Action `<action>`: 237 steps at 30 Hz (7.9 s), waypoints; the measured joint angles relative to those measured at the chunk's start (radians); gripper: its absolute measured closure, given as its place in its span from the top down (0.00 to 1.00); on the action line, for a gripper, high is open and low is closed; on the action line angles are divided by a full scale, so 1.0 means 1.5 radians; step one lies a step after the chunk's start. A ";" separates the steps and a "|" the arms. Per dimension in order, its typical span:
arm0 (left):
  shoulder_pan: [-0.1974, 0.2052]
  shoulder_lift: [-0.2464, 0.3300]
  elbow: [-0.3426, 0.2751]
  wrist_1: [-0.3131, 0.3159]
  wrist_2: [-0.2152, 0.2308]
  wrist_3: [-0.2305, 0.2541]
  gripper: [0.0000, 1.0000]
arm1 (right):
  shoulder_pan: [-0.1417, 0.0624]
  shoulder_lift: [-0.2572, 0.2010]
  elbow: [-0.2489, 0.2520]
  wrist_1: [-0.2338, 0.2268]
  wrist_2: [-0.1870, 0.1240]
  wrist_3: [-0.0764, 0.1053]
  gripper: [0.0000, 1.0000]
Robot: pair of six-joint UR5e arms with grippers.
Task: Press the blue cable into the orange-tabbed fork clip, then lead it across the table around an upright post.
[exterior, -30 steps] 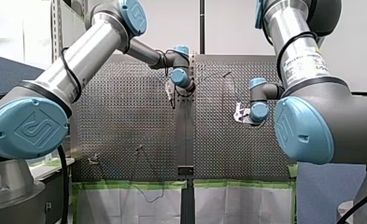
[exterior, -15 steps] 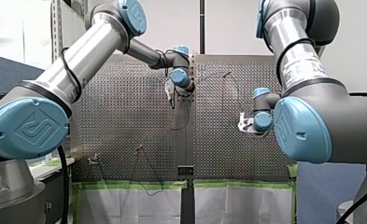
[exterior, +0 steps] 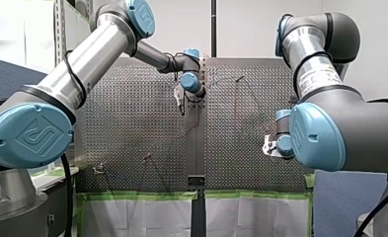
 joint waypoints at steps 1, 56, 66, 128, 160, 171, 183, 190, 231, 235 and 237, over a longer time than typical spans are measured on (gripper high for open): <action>0.000 0.000 0.000 0.000 0.000 0.000 0.98 | -0.003 0.005 0.000 -0.005 0.003 0.002 0.00; -0.011 0.002 0.006 -0.207 0.035 -0.093 0.98 | -0.063 0.167 -0.011 -0.113 0.012 -0.007 0.00; -0.022 0.023 0.006 -0.264 0.101 -0.079 0.98 | -0.062 0.167 -0.011 -0.114 0.011 -0.007 0.00; -0.063 0.070 0.045 -0.175 0.185 0.005 1.00 | -0.057 0.167 -0.018 -0.112 0.002 -0.006 0.00; -0.066 0.271 -0.159 0.020 0.055 0.017 1.00 | -0.052 0.167 -0.019 -0.111 0.002 -0.007 0.00; -0.068 0.340 -0.227 0.089 0.021 0.010 1.00 | -0.047 0.167 -0.022 -0.109 0.002 -0.007 0.00; -0.070 0.394 -0.310 0.172 0.009 -0.029 1.00 | -0.044 0.167 -0.022 -0.109 0.002 -0.006 0.00; -0.071 0.378 -0.357 0.218 -0.019 -0.029 1.00 | -0.044 0.167 -0.022 -0.109 0.002 -0.006 0.00; -0.073 0.375 -0.628 0.470 -0.100 -0.055 1.00 | -0.038 0.167 -0.027 -0.108 0.001 -0.007 0.00; -0.073 0.375 -0.657 0.472 -0.104 -0.055 1.00 | -0.037 0.167 -0.027 -0.106 0.001 -0.007 0.00; -0.073 0.374 -0.668 0.472 -0.104 -0.055 1.00 | -0.037 0.167 -0.027 -0.106 0.001 -0.007 0.00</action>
